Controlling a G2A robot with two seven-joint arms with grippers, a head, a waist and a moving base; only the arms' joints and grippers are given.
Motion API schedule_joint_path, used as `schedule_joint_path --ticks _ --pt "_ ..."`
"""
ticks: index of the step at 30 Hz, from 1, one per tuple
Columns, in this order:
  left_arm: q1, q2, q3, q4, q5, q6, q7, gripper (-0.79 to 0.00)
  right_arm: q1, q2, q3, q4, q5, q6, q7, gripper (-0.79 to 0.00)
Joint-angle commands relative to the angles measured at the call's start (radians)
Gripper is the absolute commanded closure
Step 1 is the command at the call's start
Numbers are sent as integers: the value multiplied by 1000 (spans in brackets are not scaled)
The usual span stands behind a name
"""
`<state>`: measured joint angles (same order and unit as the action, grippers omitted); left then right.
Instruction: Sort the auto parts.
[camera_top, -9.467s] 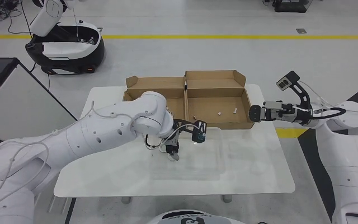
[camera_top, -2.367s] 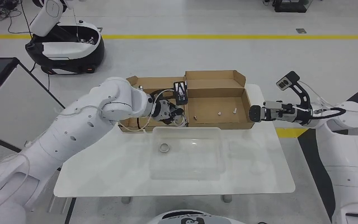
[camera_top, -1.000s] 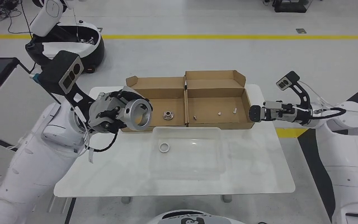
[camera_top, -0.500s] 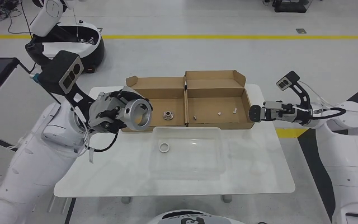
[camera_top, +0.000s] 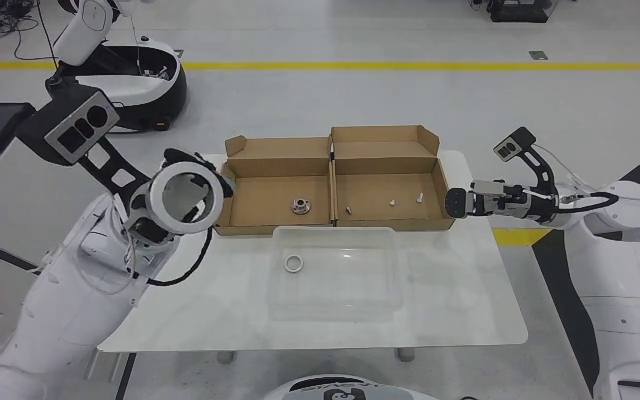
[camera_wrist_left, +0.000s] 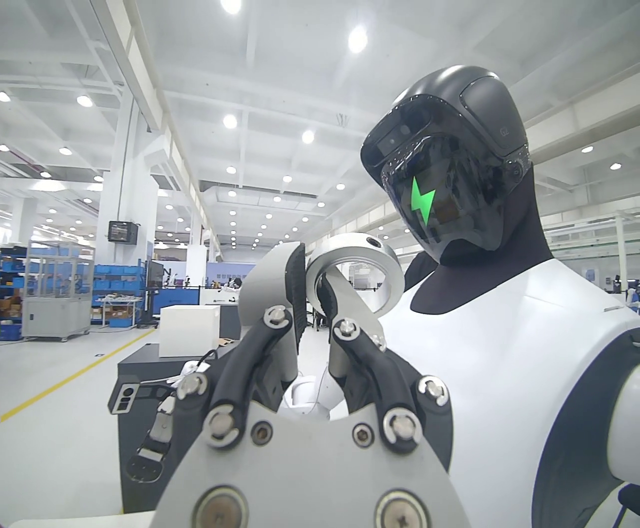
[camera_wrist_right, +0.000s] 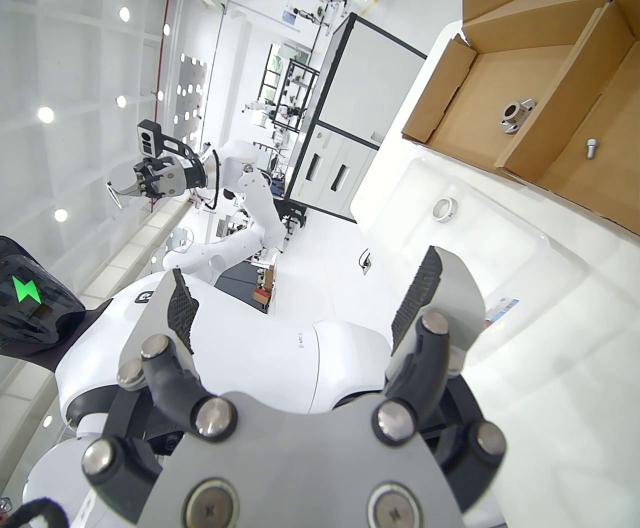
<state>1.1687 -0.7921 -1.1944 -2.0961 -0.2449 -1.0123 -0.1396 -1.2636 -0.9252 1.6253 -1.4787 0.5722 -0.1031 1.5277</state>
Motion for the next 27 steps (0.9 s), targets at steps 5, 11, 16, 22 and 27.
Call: schedule_joint_path --ticks 5,11,16,22,27 --pt "-15 -7 -14 33 53 0 -114 0 0 0 0 0 0 0 0 -785" --pt "-21 -11 -31 57 93 0 -171 0 0 0 0 0 0 0 0 -785" --pt "-15 -23 -31 59 38 0 -121 0 0 0 0 0 0 0 0 -785" --pt "-13 -43 -13 33 -92 0 -40 0 0 0 0 0 0 0 0 -785" --pt "-20 -61 -14 24 -147 0 -26 0 0 0 0 0 0 0 0 -785"
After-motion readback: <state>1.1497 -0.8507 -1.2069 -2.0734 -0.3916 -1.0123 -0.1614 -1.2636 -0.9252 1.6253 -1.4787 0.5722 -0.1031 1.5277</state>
